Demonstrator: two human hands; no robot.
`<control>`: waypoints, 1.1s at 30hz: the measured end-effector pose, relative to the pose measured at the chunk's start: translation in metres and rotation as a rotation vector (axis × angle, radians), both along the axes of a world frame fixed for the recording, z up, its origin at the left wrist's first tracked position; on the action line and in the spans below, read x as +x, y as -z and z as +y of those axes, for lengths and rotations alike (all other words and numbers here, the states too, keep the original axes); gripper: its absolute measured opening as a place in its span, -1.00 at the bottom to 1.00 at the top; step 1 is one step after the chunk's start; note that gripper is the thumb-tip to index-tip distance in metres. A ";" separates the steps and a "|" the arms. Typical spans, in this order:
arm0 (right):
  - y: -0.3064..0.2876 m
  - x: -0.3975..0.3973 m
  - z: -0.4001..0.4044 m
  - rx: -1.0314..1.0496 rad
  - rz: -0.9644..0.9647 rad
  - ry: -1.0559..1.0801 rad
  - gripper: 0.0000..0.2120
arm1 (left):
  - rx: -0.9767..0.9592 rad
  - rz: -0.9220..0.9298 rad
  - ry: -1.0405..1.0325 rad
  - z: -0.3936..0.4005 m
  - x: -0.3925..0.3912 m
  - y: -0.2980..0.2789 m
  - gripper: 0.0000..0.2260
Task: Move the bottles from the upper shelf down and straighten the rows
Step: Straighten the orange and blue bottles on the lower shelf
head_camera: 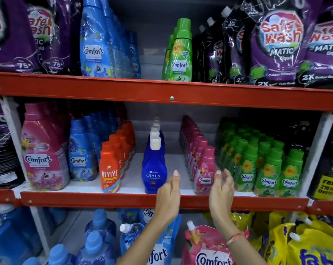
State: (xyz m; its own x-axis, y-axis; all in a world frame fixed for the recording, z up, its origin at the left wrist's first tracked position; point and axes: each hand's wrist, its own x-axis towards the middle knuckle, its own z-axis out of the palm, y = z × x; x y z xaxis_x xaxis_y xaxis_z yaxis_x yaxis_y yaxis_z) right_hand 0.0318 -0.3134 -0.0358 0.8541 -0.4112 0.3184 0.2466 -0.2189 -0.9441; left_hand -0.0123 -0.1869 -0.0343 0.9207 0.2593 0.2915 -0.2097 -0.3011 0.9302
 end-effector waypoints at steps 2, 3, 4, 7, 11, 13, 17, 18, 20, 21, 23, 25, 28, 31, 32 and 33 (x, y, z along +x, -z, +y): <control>0.000 0.004 -0.011 -0.046 0.101 -0.088 -0.44 | -0.001 0.133 0.053 -0.014 0.008 -0.002 -0.38; 0.000 0.005 -0.013 -0.066 0.132 -0.121 -0.40 | 0.000 0.200 0.080 -0.020 0.009 -0.007 -0.41; -0.002 0.005 -0.014 -0.082 0.155 -0.148 -0.35 | -0.005 0.241 0.108 -0.024 0.011 -0.011 -0.40; -0.003 0.005 -0.015 -0.140 0.178 -0.189 -0.18 | -0.037 0.309 0.157 -0.031 0.021 -0.016 -0.10; -0.005 0.006 -0.021 -0.200 0.210 -0.186 -0.37 | -0.085 0.343 0.177 -0.036 0.040 -0.008 0.28; -0.006 0.006 -0.022 -0.209 0.224 -0.191 -0.40 | -0.096 0.331 0.187 -0.037 0.042 -0.007 0.30; -0.011 0.005 -0.023 -0.212 0.217 -0.183 -0.41 | -0.134 0.313 0.221 -0.038 0.032 -0.020 0.24; -0.011 0.005 -0.023 -0.211 0.221 -0.189 -0.41 | -0.135 0.309 0.220 -0.039 0.031 -0.022 0.18; -0.012 0.005 -0.023 -0.213 0.228 -0.190 -0.42 | -0.129 0.308 0.203 -0.039 0.031 -0.022 0.19; -0.012 0.005 -0.023 -0.219 0.231 -0.191 -0.43 | -0.125 0.310 0.193 -0.039 0.033 -0.020 0.25; -0.013 0.005 -0.024 -0.222 0.241 -0.197 -0.43 | -0.138 0.324 0.195 -0.040 0.044 -0.007 0.32; -0.012 0.007 -0.026 -0.235 0.250 -0.211 -0.44 | -0.109 0.334 0.204 -0.038 0.045 -0.004 0.25; -0.013 0.004 -0.028 -0.255 0.230 -0.245 -0.53 | 0.035 0.265 0.187 -0.041 0.018 -0.025 -0.15; -0.018 -0.003 -0.037 -0.235 0.109 -0.257 -0.70 | 0.192 0.024 0.089 -0.037 0.002 -0.033 -0.45; -0.024 -0.004 -0.041 -0.228 0.078 -0.227 -0.74 | 0.258 -0.099 0.060 -0.032 -0.001 -0.036 -0.49; -0.033 -0.009 -0.045 -0.212 0.038 -0.217 -0.77 | 0.319 -0.222 0.017 -0.025 0.001 -0.037 -0.53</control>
